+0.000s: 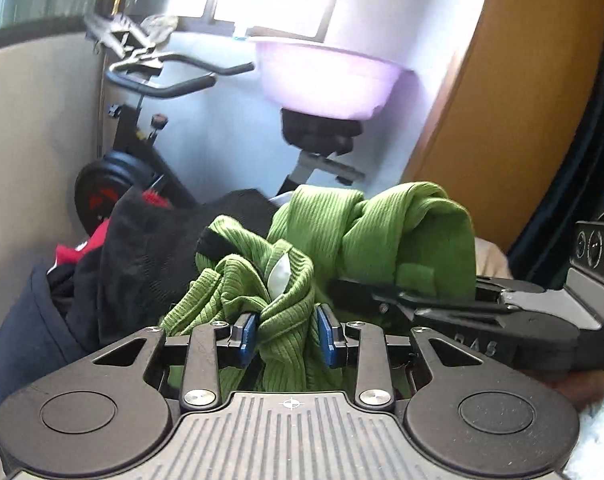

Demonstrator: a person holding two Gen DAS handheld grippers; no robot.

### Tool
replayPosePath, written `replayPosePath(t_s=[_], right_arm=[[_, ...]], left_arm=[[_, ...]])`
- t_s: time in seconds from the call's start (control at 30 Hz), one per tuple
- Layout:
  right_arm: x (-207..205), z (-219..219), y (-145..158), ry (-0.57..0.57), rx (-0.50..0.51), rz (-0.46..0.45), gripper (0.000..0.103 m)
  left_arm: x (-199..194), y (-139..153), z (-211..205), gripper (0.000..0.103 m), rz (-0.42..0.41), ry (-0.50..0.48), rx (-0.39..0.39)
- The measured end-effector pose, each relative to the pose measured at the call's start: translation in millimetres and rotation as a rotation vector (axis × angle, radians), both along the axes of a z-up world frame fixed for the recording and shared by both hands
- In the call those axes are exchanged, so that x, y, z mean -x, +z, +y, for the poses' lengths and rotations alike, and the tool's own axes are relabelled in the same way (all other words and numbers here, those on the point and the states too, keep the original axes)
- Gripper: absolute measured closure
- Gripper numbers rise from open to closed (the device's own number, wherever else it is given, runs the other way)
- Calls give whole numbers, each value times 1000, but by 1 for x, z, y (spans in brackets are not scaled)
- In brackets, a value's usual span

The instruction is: Fold clothes

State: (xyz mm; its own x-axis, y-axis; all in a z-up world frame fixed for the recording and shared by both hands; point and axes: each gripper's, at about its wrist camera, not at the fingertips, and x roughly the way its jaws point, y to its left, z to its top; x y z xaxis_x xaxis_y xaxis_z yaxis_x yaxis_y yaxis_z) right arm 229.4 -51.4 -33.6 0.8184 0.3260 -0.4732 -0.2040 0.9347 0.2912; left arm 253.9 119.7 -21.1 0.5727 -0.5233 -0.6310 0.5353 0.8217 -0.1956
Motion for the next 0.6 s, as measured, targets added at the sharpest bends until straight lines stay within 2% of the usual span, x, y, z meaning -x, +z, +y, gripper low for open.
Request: replayPosePath(t_s=[0.17, 0.33, 0.5, 0.6], right_arm=[[23, -15, 3, -12, -2, 14, 72], [51, -38, 16, -15, -38, -32, 72], [76, -51, 25, -5, -25, -84, 72], [89, -56, 24, -8, -34, -85, 72]], left_arm=[[26, 0, -24, 79, 42, 20, -20], [56, 17, -41, 81, -27, 32, 13], [81, 26, -62, 81, -80, 53, 5], [95, 28, -73, 81, -98, 60, -2]])
